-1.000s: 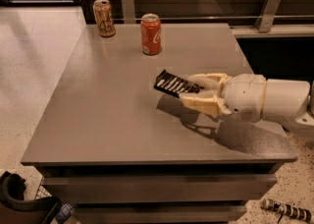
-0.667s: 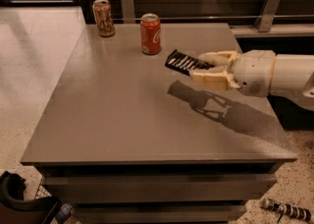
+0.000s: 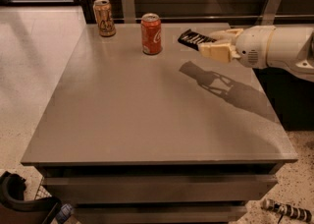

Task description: Move rxbar chocolate near coke can

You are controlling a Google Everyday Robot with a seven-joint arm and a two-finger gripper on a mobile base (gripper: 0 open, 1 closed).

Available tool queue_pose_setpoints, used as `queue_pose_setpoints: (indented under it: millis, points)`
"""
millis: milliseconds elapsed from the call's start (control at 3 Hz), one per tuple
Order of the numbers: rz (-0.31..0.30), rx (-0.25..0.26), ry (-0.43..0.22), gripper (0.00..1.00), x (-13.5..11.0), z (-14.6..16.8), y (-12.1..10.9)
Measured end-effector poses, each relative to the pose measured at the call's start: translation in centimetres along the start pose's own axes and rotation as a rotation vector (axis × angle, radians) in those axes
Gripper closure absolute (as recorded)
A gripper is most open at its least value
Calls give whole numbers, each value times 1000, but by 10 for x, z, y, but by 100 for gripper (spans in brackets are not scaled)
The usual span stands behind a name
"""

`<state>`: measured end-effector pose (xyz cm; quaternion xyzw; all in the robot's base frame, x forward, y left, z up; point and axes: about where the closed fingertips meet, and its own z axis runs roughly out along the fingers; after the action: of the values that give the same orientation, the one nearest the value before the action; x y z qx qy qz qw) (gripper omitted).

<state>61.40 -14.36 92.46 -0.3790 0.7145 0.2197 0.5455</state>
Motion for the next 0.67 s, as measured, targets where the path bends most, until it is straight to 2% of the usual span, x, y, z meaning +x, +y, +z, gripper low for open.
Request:
queue_pose_setpoints:
  millis: [333, 667]
  points:
    - [16, 12, -13, 100, 0, 26, -34]
    - [3, -30, -52, 100, 4, 57, -49]
